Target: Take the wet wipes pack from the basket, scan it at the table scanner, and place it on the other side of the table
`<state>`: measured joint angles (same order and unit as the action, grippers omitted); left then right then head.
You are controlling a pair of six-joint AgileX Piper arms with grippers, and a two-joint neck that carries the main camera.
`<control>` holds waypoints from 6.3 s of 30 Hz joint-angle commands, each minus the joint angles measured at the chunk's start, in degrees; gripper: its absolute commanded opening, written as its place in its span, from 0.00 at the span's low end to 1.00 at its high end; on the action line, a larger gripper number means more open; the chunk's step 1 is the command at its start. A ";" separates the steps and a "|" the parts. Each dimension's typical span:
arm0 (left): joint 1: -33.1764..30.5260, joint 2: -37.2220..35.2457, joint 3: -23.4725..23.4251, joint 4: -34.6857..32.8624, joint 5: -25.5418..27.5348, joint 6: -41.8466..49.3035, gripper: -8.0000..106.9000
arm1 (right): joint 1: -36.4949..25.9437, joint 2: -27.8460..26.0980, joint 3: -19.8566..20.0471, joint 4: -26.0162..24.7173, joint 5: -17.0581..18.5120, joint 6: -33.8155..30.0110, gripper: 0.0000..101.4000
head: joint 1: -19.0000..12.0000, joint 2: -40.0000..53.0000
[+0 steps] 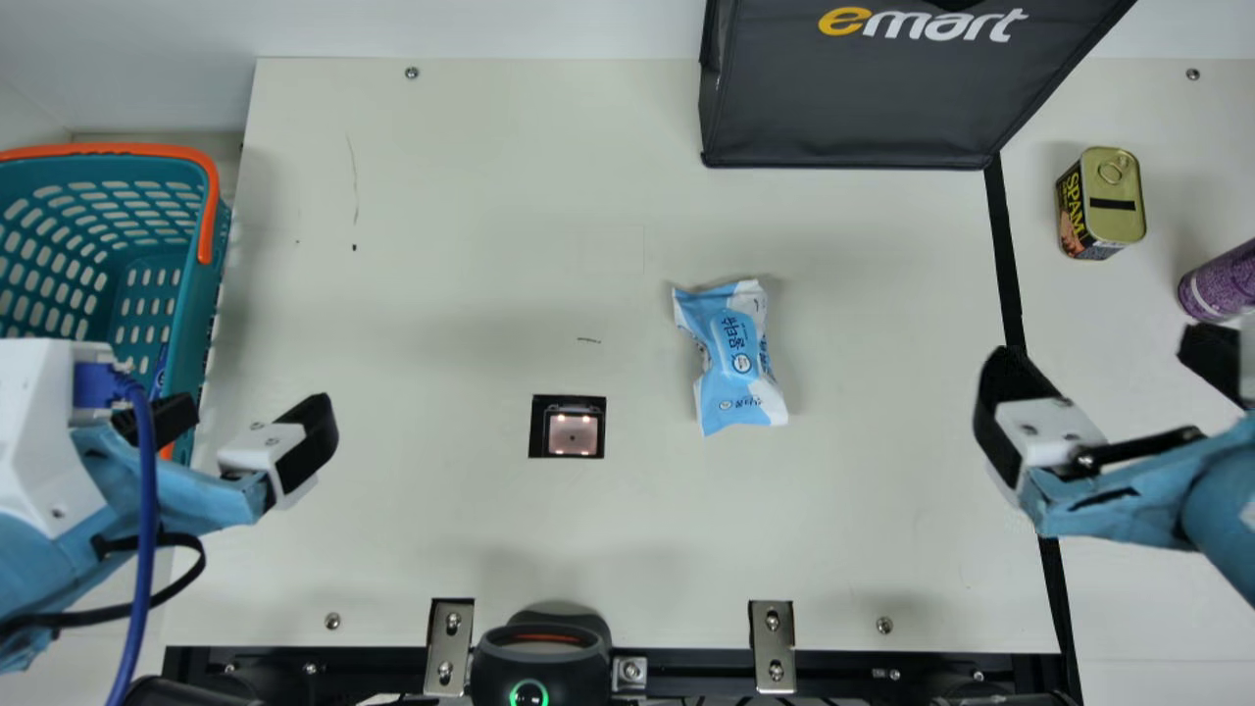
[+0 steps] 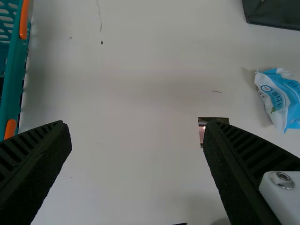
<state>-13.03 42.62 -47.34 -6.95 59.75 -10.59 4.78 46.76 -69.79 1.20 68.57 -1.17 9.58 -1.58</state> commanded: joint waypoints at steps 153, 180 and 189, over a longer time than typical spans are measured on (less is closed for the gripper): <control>0.00 0.00 0.00 0.00 0.00 0.00 0.85 | 23.54 42.81 5.65 -6.00 -13.35 28.95 0.00 | -1.66 -14.69; 0.00 0.00 0.00 0.00 0.00 0.00 0.85 | -4.56 36.32 14.60 -0.77 -15.32 11.98 0.00 | -1.66 -20.00; 0.00 0.00 0.00 0.00 0.00 0.00 0.85 | -15.16 35.72 15.76 0.22 -15.54 4.38 0.00 | -1.66 -20.00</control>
<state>-13.03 42.62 -47.34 -6.95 59.75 -10.59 -8.04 82.45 -54.10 1.33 53.00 4.56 9.58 -21.45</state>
